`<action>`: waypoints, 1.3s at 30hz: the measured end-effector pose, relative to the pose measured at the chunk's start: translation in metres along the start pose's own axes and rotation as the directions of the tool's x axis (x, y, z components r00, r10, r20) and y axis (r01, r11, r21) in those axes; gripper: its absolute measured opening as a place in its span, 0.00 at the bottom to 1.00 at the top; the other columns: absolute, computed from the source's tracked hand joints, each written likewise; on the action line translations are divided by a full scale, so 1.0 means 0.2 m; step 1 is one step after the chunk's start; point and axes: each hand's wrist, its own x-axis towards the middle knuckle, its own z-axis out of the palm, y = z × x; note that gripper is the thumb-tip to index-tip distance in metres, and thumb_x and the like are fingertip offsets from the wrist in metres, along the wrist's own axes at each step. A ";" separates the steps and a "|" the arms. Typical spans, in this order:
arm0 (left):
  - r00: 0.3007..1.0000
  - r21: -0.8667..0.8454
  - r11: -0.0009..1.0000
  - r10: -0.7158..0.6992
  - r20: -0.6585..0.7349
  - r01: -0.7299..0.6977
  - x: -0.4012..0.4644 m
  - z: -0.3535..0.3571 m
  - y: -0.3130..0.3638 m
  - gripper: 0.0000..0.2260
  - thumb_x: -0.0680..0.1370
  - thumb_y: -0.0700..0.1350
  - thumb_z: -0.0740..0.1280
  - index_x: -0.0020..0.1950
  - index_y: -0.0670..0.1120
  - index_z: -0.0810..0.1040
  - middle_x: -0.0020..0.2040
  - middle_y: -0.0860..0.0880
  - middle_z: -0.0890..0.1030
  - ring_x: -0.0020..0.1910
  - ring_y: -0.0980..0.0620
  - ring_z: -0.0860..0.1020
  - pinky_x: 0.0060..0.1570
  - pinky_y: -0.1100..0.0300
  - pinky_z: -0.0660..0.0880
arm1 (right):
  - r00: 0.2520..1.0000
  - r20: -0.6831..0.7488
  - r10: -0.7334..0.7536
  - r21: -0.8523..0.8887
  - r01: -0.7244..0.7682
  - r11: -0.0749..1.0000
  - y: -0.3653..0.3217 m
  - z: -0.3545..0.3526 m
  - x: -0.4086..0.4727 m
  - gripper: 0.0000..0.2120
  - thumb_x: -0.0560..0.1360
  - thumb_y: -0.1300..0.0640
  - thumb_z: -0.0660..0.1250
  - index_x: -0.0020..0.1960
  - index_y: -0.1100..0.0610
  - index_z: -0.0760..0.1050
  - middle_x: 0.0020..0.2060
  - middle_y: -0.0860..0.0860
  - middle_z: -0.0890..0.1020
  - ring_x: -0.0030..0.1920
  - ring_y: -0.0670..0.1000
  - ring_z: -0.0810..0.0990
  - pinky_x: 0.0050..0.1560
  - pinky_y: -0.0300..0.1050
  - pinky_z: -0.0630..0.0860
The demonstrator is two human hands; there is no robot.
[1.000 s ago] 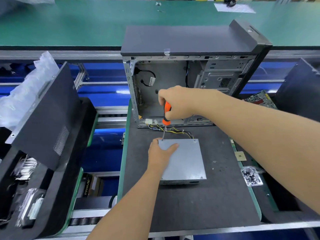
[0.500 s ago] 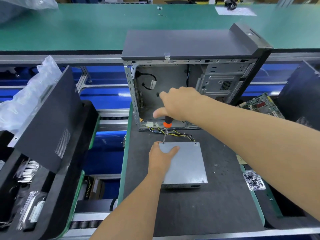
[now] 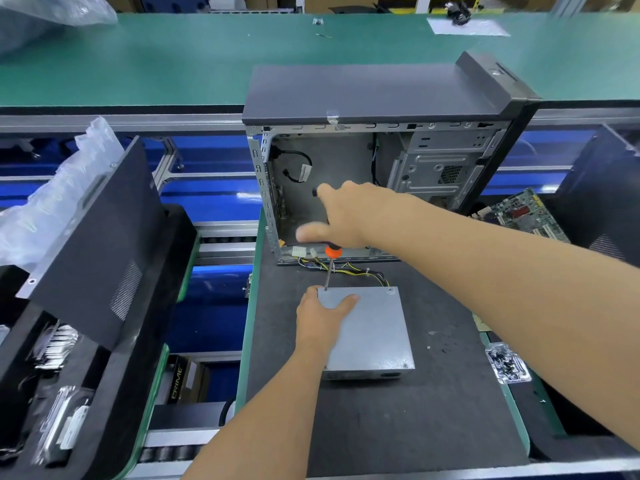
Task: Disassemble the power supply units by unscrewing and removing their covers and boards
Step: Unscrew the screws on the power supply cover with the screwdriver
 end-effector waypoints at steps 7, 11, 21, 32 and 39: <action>1.000 0.001 1.000 0.006 0.001 -0.006 0.00 0.00 0.01 0.25 0.68 0.60 0.78 0.57 0.49 0.75 0.55 0.50 0.78 0.52 0.49 0.79 0.46 0.54 0.80 | 0.989 0.000 -0.146 0.026 0.146 0.989 0.00 -0.04 -0.01 0.16 0.79 0.47 0.63 0.61 0.54 0.67 0.41 0.51 0.68 0.40 0.55 0.74 0.37 0.49 0.70; 1.000 -0.011 1.000 -0.004 0.000 0.004 0.00 0.00 0.00 0.25 0.67 0.60 0.78 0.57 0.50 0.75 0.55 0.50 0.80 0.52 0.48 0.80 0.51 0.48 0.81 | 0.997 0.044 -0.057 0.064 0.054 0.997 -0.01 -0.02 0.01 0.24 0.75 0.35 0.65 0.55 0.54 0.63 0.42 0.51 0.69 0.44 0.56 0.74 0.36 0.49 0.71; 1.000 0.004 1.000 -0.001 0.000 0.001 0.00 0.00 0.00 0.26 0.67 0.61 0.78 0.57 0.50 0.74 0.55 0.50 0.79 0.56 0.47 0.79 0.54 0.45 0.79 | 0.990 0.069 -0.124 0.031 0.122 0.992 -0.04 -0.05 -0.03 0.13 0.78 0.56 0.65 0.60 0.54 0.67 0.53 0.54 0.70 0.47 0.58 0.75 0.47 0.55 0.77; 1.000 0.024 1.000 -0.004 0.005 0.003 0.00 0.00 0.00 0.26 0.67 0.62 0.77 0.57 0.51 0.74 0.56 0.49 0.78 0.56 0.47 0.78 0.51 0.47 0.80 | 0.986 -0.032 -0.161 -0.061 0.159 0.985 -0.03 -0.03 0.00 0.13 0.78 0.51 0.65 0.58 0.55 0.68 0.45 0.54 0.71 0.44 0.57 0.73 0.41 0.52 0.73; 1.000 -0.011 1.000 -0.002 0.014 0.002 0.00 0.00 0.00 0.26 0.67 0.61 0.78 0.58 0.51 0.75 0.55 0.49 0.80 0.55 0.47 0.79 0.54 0.45 0.80 | 0.999 -0.034 -0.032 -0.176 0.026 0.984 -0.07 -0.03 0.00 0.27 0.81 0.35 0.49 0.52 0.57 0.72 0.36 0.53 0.66 0.33 0.54 0.68 0.30 0.47 0.62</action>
